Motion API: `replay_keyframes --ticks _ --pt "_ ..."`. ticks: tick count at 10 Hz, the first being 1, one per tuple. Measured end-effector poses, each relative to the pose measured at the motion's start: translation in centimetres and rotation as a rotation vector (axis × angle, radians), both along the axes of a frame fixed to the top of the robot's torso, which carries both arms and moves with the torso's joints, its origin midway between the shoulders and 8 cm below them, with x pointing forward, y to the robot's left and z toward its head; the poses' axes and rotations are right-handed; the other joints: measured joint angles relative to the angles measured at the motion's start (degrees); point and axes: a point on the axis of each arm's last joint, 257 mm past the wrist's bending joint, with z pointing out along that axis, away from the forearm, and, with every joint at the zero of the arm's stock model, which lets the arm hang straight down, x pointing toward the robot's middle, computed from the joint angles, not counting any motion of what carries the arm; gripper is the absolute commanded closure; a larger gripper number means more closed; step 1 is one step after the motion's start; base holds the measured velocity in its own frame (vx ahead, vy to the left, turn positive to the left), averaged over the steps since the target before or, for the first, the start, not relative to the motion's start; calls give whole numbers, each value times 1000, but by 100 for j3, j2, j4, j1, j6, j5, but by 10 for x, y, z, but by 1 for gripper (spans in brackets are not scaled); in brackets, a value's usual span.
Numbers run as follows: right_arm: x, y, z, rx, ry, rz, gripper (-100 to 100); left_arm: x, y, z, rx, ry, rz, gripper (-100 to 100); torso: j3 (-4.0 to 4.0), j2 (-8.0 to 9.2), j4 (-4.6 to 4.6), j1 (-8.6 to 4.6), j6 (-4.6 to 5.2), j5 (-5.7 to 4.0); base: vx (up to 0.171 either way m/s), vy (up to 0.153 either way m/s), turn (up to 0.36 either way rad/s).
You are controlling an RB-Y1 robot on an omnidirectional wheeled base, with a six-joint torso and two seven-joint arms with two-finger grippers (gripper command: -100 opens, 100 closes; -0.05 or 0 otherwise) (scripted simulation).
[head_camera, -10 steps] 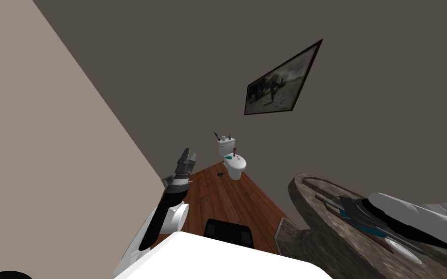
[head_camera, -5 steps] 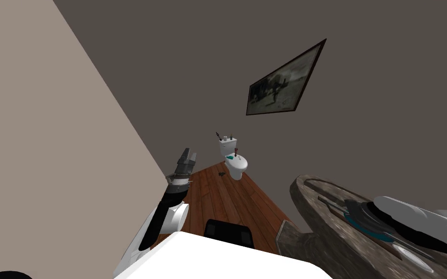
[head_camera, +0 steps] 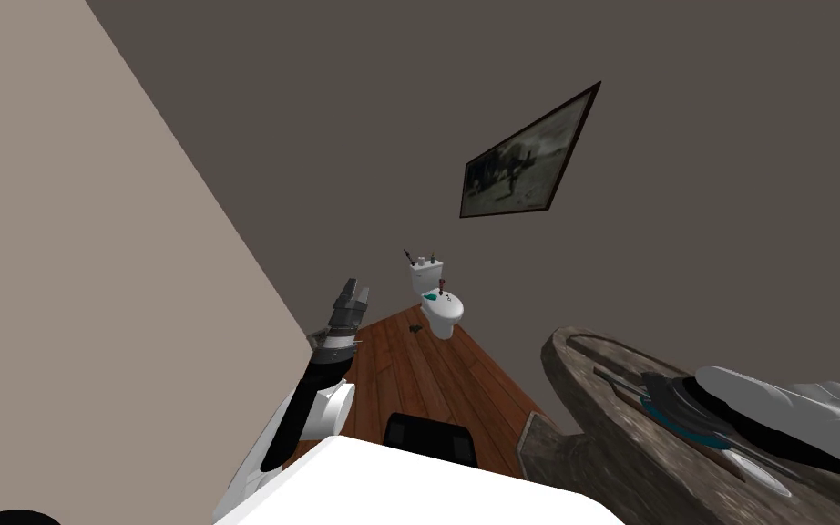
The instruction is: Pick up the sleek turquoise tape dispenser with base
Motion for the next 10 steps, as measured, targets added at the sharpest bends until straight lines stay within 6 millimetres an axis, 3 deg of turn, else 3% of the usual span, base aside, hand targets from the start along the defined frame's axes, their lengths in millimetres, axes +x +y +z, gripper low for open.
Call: replay_keyframes --ticks 10 --pt "46 23 14 -13 3 164 100 0 0 0 0 0 0 0 0 3 0 -1 -15 1 60 26 -135"
